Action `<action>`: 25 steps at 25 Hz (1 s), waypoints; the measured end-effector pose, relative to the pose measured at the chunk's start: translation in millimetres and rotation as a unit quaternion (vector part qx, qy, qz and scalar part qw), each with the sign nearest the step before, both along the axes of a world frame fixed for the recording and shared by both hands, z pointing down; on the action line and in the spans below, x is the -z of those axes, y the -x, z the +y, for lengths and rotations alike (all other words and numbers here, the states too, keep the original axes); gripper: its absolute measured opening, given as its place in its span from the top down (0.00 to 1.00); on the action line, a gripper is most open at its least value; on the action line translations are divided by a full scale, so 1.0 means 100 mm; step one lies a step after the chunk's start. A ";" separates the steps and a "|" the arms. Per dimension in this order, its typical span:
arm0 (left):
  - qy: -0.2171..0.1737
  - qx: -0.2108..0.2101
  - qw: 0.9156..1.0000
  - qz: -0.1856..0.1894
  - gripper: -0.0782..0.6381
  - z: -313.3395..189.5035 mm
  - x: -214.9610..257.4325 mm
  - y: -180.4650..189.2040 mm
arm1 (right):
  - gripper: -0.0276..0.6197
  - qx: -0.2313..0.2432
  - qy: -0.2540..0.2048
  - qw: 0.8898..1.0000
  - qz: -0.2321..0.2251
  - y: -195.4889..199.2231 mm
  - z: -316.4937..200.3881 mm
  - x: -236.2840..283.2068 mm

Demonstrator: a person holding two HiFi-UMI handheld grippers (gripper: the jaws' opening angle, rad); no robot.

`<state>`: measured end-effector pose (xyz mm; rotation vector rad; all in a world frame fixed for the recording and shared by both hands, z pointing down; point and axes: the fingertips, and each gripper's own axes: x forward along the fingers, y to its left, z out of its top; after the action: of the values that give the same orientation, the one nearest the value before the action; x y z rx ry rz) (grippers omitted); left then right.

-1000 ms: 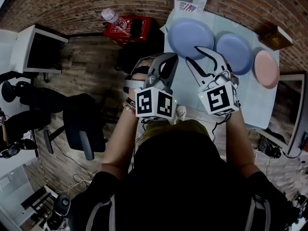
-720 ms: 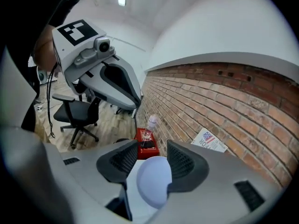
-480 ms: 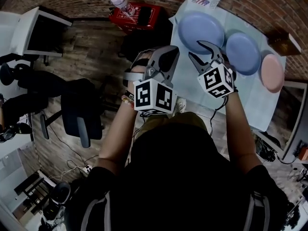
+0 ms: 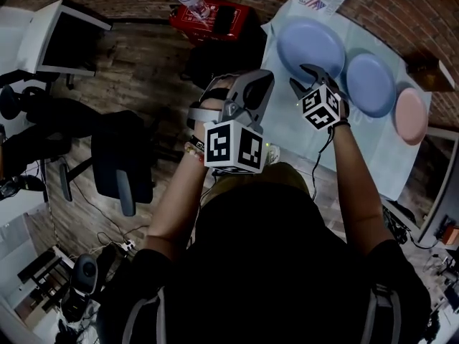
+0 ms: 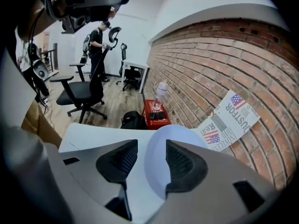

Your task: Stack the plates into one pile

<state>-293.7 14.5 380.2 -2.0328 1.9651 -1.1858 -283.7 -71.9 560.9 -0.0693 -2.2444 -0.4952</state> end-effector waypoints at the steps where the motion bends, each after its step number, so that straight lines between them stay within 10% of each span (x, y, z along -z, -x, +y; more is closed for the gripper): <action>1: 0.000 0.000 1.000 0.003 0.86 0.01 -0.01 0.01 | 0.66 0.000 -0.005 1.000 0.011 0.01 -0.02 -0.08; 25: -0.014 -0.083 0.996 0.011 0.86 -0.25 -0.02 0.46 | 0.66 -0.055 -0.032 0.990 0.126 0.19 -0.25 -0.90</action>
<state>-339.8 -10.5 382.5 -2.1551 1.7711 -1.0997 -302.3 -97.2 651.3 0.0230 -1.9722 -0.4705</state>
